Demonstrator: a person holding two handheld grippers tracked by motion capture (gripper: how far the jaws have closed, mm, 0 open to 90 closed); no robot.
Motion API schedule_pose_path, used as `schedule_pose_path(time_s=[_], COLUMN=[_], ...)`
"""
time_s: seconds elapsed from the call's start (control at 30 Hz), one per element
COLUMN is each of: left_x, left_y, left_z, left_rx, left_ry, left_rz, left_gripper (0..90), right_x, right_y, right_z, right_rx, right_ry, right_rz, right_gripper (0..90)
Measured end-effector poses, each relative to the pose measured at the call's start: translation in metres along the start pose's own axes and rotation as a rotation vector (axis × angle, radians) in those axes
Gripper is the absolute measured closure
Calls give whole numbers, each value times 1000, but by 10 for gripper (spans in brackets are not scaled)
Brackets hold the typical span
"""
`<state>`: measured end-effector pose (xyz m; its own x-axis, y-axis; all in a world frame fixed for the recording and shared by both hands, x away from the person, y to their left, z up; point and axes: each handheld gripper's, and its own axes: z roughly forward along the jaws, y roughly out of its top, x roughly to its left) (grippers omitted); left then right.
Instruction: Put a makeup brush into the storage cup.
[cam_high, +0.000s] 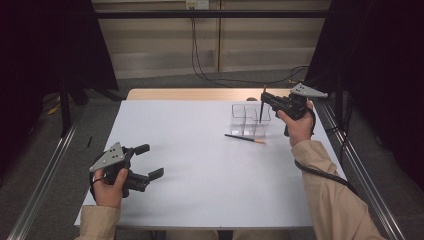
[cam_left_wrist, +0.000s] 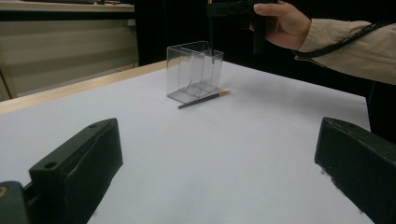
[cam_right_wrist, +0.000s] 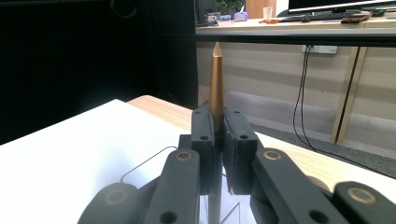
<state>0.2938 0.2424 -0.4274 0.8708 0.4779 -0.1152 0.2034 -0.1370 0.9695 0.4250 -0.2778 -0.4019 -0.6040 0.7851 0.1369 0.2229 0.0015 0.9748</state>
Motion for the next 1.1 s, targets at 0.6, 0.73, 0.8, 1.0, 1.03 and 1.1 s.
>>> schedule_pose_path(time_s=[0.6,0.73,0.8,1.0,1.03,1.1], left_x=[0,0,0,-1,-1,-1], left_y=[0,0,0,0,0,1], left_z=[0,0,0,1,1,1], left_rx=[4,7,7,6,7,6], left_ry=[-1,-2,-3,1,0,-1], left_rz=[0,2,-1,0,0,3], left_gripper=[6,7,6,6,7,6], right_x=[-1,1,2,5,6,7], right_y=[-4,-3,-2,3,4,6], right_z=[0,0,0,-1,-1,-2], right_rx=[8,1,11,-2,-2,0], right_ry=[6,7,11,37,35,41], right_rz=[7,7,0,-5,-15,-22], right_gripper=[818,693,633,489,463,419])
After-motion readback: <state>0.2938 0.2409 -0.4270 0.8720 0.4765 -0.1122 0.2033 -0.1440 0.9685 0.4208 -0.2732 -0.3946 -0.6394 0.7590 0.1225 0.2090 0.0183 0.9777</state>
